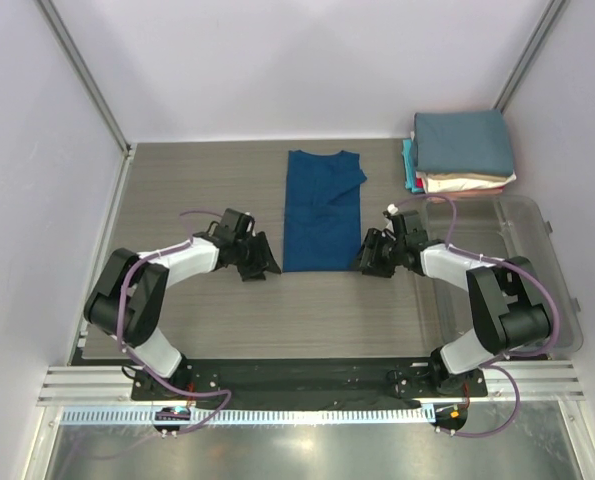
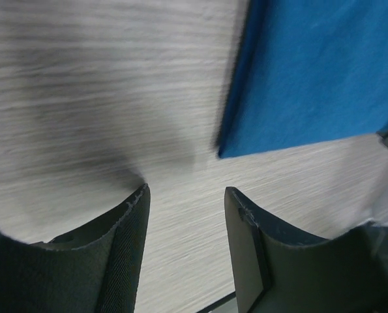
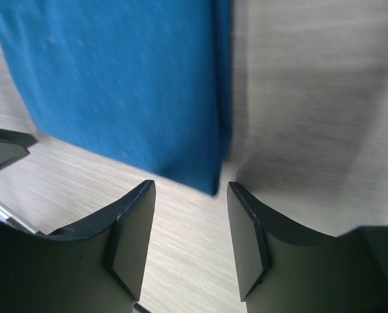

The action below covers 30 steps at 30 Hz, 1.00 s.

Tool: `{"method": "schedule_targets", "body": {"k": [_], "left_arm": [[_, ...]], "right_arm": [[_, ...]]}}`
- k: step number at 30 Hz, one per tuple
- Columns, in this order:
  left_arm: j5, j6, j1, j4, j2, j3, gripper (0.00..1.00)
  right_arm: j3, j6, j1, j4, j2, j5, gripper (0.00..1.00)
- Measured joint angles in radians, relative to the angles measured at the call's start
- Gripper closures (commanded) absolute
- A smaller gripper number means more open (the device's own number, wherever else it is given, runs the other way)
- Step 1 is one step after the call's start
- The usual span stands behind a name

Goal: Fold and stack the t-shirts
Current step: Fold the tshirt

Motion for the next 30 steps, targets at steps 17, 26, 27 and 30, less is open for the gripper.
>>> {"method": "schedule_targets", "body": {"k": [17,26,27,30], "left_arm": [[0.037,-0.107,-0.019,0.267,0.085,-0.014,0.57],[0.029,-0.125,-0.041,0.311,0.092,-0.036,0.70],[0.029,-0.127,-0.043,0.317,0.092,-0.040,0.72],[0.026,-0.133,-0.050,0.338,0.098,-0.054,0.87]], "right_arm": [[0.017,-0.002,0.000,0.098,0.064,-0.008,0.62],[0.017,-0.007,0.000,0.097,0.070,0.003,0.77],[0.016,-0.007,0.000,0.094,0.071,0.005,0.80],[0.016,-0.010,0.000,0.091,0.076,0.009,0.93]]}}
